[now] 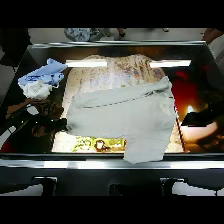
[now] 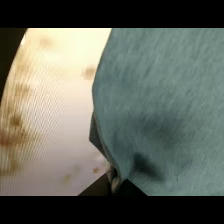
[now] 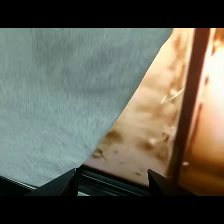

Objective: Fold the shirts.

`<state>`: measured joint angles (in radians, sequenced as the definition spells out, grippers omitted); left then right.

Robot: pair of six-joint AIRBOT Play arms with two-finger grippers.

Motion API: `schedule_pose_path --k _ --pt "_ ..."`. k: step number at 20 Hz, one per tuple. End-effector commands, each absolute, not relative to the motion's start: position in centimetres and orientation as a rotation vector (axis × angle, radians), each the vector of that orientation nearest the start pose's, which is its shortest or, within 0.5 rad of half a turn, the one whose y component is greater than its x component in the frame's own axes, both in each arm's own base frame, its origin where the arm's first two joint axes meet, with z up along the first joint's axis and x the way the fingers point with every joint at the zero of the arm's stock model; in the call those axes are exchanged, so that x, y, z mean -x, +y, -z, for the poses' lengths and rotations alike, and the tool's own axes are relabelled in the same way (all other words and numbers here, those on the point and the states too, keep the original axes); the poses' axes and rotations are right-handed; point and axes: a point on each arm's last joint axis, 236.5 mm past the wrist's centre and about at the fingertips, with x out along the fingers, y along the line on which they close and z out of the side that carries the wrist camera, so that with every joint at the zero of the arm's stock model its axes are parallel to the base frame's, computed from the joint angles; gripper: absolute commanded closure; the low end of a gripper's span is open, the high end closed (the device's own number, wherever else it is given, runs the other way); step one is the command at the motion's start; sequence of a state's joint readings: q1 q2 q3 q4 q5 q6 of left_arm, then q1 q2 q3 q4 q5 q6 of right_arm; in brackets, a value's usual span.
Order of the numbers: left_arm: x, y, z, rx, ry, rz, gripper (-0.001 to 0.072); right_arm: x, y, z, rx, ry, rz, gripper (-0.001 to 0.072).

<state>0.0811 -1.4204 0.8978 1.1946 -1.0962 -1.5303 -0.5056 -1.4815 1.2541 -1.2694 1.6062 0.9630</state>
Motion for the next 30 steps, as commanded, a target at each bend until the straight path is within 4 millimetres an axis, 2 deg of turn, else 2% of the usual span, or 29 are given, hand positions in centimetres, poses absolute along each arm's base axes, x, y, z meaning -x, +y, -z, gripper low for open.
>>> schedule_pose_path --k 1,3,5,6,7,9,10,11,12,14,15,16,17,18,19,20,21,22,23,24,25,26,27,28,30 --pt "-32.1 -4.9 10.5 0.417 1.549 0.087 0.0668 -25.9 -4.9 6.4 -0.352 1.663 -0.452 0.0185" --pt "-31.9 -5.0 10.3 0.412 1.551 0.095 0.0667 -25.1 -3.8 8.3 -0.389 1.661 -0.455 0.0186" --pt "-31.9 -5.0 10.1 0.411 1.547 0.096 0.0667 -25.0 -3.6 9.8 -0.406 1.644 -0.424 0.0189" --pt "-32.0 -5.0 10.0 0.412 1.543 0.097 0.0667 -25.2 -3.2 10.2 -0.428 1.633 -0.422 0.0192" --pt "-32.0 -5.1 9.9 0.414 1.541 0.099 0.0667 -25.4 -2.8 10.6 -0.455 1.618 -0.42 0.0225" --pt "-32.0 -5.1 9.8 0.414 1.538 0.099 0.0668 -26.1 -1.7 11.0 -0.526 1.593 -0.43 0.023" --pt "-32.0 -5.1 9.8 0.414 1.538 0.098 0.0667 -26.5 -1.1 11.0 -0.562 1.579 -0.443 0.0282" --pt "-32.1 -5.1 9.8 0.418 1.537 0.099 0.0667 -26.8 -0.8 10.9 -0.587 1.568 -0.448 0.0414" --pt "-32.1 -5.1 9.7 0.415 1.539 0.104 0.0667 -27.1 -0.5 10.6 -0.598 1.556 -0.457 0.0661" --pt "-32.8 -5.3 8.1 0.372 1.525 0.157 0.0671 -27.6 -0.6 8.5 -0.542 1.526 -0.528 0.0669" --pt "-34.2 -5.2 6.1 0.357 1.47 0.169 0.0672 -28.7 -1.2 6.9 -0.492 1.487 -0.538 0.067" --pt "-36.2 -5.1 3.1 0.338 1.376 0.178 0.0672 -30.6 -2.3 4.3 -0.417 1.411 -0.53 0.067" --pt "-38.5 -5.0 -1.4 0.313 1.247 0.188 0.0672 -32.8 -3.5 0.9 -0.332 1.315 -0.502 0.067" --pt "-40.5 -4.8 -7.2 0.291 1.095 0.19 0.0672 -35.4 -4.9 -3.6 -0.229 1.19 -0.459 0.067" --pt "-41.8 -4.7 -13.8 0.276 0.928 0.195 0.0673 -37.9 -6.4 -10.0 -0.093 1.023 -0.402 0.067" --pt "-42.3 -4.7 -21.2 0.255 0.741 0.202 0.0672 -39.7 -7.4 -17.9 0.063 0.826 -0.334 0.067" --pt "-41.6 -4.5 -29.7 0.229 0.525 0.205 0.0672 -40.1 -8.0 -26.1 0.196 0.629 -0.246 0.0669" --pt "-39.5 -4.0 -38.1 0.191 0.304 0.194 0.0672 -38.8 -8.2 -35.5 0.327 0.4 -0.125 0.0669" --pt "-36.8 -3.3 -45.0 0.162 0.111 0.17 0.0671 -36.1 -7.9 -43.8 0.434 0.19 -0.009 0.0669" --pt "-33.3 -3.0 -50.8 0.163 -0.056 0.161 0.0671 -32.1 -7.2 -51.2 0.521 -0.014 0.112 0.067" --pt "-30.3 -3.2 -54.2 0.171 -0.153 0.169 0.0671 -28.1 -6.0 -56.0 0.575 -0.16 0.192 0.067" --pt "-27.5 -3.7 -56.0 0.17 -0.204 0.189 0.0671 -24.4 -4.7 -59.0 0.601 -0.262 0.242 0.067" --pt "-25.6 -4.2 -56.6 0.172 -0.221 0.207 0.0671 -21.9 -3.6 -60.0 0.609 -0.299 0.263 0.067" --pt "-24.3 -4.4 -56.5 0.166 -0.214 0.214 0.0671 -20.1 -2.8 -59.9 0.618 -0.292 0.27 0.067" --pt "-22.7 -4.8 -55.7 0.152 -0.181 0.22 0.0671 -18.3 -1.8 -58.4 0.64 -0.228 0.26 0.067"
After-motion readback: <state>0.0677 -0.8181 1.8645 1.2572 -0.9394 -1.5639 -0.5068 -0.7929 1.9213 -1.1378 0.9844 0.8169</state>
